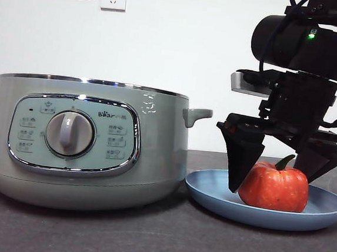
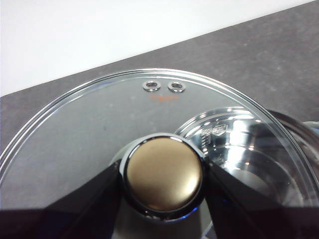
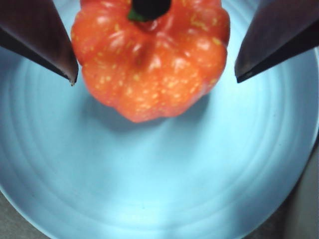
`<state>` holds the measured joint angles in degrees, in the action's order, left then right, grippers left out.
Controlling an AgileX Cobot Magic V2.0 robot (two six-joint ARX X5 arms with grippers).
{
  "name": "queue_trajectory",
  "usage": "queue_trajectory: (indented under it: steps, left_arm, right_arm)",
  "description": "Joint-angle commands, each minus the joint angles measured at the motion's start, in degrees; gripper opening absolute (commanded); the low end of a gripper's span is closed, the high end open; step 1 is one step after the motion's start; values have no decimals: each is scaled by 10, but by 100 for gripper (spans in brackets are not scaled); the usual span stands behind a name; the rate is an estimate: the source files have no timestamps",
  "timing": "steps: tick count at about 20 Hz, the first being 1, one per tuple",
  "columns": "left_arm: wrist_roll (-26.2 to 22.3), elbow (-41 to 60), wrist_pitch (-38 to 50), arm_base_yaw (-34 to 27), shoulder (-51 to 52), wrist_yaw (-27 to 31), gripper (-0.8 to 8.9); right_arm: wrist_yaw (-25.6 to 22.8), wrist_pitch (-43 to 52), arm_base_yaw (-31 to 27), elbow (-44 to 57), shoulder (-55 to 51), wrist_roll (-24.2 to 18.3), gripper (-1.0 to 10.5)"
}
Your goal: Take the pumpkin out from the steamer,put the pumpkin in the blue plate,close the lid
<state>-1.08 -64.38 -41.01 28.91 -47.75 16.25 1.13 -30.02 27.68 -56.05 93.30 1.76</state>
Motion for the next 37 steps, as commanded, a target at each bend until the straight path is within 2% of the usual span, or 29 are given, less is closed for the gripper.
queue_trajectory:
  steps: [1, 3, 6, 11, 14, 19, 30, 33, 37]
  left_arm:
    - [-5, -6, 42, 0, -1, -16, -9]
    - [-5, -6, 56, 0, -13, -19, -9]
    - [-4, -6, 68, 0, -33, -67, -8]
    - [-4, -6, 87, 0, -83, -108, -8]
    - [-4, -6, 110, 0, -119, -124, -8]
    - [-4, -6, 138, 0, -179, -159, -8]
    - [-4, -6, 160, 0, -282, -197, -8]
    - [-2, -6, 159, 0, -290, -199, -8]
    - [0, -6, 137, 0, -291, -212, -9]
  right_arm:
    - [0, -3, 1, 4, -21, 3, 599]
    - [0, -5, 1, 4, -49, 3, 598]
    - [-2, -5, 1, 4, -110, 3, 598]
    - [-3, -4, 0, 4, -224, 3, 598]
    - [-30, -5, -1, 4, -285, 3, 597]
    - [-32, -5, -3, 4, -348, 3, 596]
    - [-33, -14, -3, 4, -372, 3, 595]
    - [-63, -18, -3, 4, -372, 3, 595]
    - [-64, -19, -3, 4, -372, 3, 595]
